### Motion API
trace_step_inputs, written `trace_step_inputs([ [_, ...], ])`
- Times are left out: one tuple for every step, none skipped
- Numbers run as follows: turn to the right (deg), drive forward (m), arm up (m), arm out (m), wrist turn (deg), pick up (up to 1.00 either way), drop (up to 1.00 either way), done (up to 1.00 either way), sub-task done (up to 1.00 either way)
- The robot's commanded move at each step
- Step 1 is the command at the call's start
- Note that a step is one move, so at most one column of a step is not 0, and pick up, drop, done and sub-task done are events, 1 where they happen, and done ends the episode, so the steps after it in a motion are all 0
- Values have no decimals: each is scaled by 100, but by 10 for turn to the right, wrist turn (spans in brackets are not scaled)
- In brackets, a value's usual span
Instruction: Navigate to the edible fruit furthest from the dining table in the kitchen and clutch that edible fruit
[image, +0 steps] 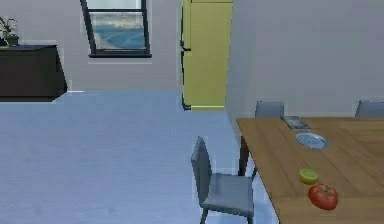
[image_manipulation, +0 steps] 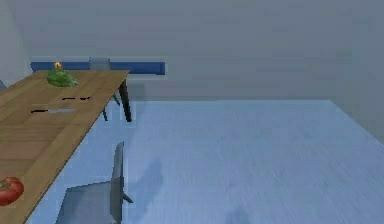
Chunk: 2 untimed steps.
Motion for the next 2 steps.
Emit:
trace_step_inputs([
  [0, 30, 0, 0, 0, 0, 0, 0, 0],
  [-450, 0, 0, 0, 0, 0, 0, 0, 0],
])
